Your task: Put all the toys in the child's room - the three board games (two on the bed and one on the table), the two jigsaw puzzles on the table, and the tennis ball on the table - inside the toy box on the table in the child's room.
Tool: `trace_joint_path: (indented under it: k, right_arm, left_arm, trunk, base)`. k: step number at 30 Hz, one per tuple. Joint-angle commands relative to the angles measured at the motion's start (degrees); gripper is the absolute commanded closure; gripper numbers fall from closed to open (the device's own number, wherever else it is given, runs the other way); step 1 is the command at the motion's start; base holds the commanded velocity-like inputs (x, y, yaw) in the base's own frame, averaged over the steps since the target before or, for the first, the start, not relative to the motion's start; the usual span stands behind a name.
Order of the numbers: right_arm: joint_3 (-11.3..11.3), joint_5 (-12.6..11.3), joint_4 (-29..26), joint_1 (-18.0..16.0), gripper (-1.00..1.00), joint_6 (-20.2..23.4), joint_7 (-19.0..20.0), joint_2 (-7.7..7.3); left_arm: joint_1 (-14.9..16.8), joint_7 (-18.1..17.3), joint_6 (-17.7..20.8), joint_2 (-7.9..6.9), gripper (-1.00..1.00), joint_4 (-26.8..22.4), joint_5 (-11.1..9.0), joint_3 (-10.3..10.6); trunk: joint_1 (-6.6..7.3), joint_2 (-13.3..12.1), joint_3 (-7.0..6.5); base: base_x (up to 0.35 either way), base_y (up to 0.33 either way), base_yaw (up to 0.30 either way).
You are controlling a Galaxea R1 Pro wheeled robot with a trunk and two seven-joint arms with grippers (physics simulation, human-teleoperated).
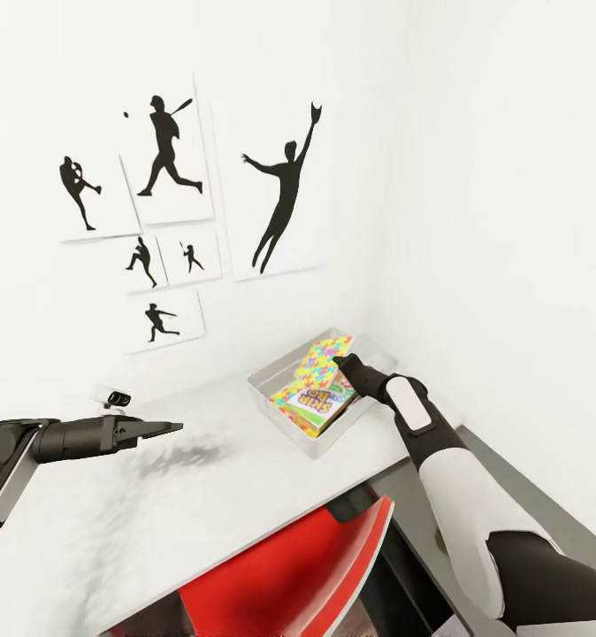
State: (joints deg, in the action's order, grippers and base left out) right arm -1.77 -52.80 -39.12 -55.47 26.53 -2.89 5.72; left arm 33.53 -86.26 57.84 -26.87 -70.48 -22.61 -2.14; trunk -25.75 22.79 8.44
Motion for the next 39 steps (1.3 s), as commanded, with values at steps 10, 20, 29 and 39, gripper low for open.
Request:
trace_joint_path:
  k: [10, 20, 29, 39]
  right_arm:
    - [0.07, -0.22, -0.34, -0.75, 1.0, 0.37, 0.21, 0.18]
    - [0.18, -0.18, -0.38, -0.78, 1.0, 0.37, 0.49, -0.08]
    - [1.77, -0.12, -0.66, -0.78, 1.0, 0.26, 1.23, 0.17]
    - [2.64, -0.04, -1.43, -0.78, 1.0, 0.2, 1.3, 0.33]
  left_arm:
    - [0.05, -0.14, 0.59, -0.02, -1.0, -0.01, -0.07, -0.01]
    - [0.05, -0.14, 0.52, -0.02, -1.0, 0.0, -0.07, -0.02]
    - [-0.01, -0.13, 0.52, -0.02, -1.0, 0.03, -0.07, 0.03]
    - [-0.04, -0.14, 0.52, -0.02, -1.0, 0.04, -0.07, 0.03]
  trunk:
    - [-0.03, 0.13, 1.06]
    - [-0.03, 0.13, 2.0]
    - [-0.03, 0.13, 2.57]
    - [-0.03, 0.13, 2.6]
  base:
    - [0.0, 0.0, 0.0]
    - [0.0, 0.0, 0.0]
    - [0.0, 0.0, 0.0]
    - [0.0, 0.0, 0.0]
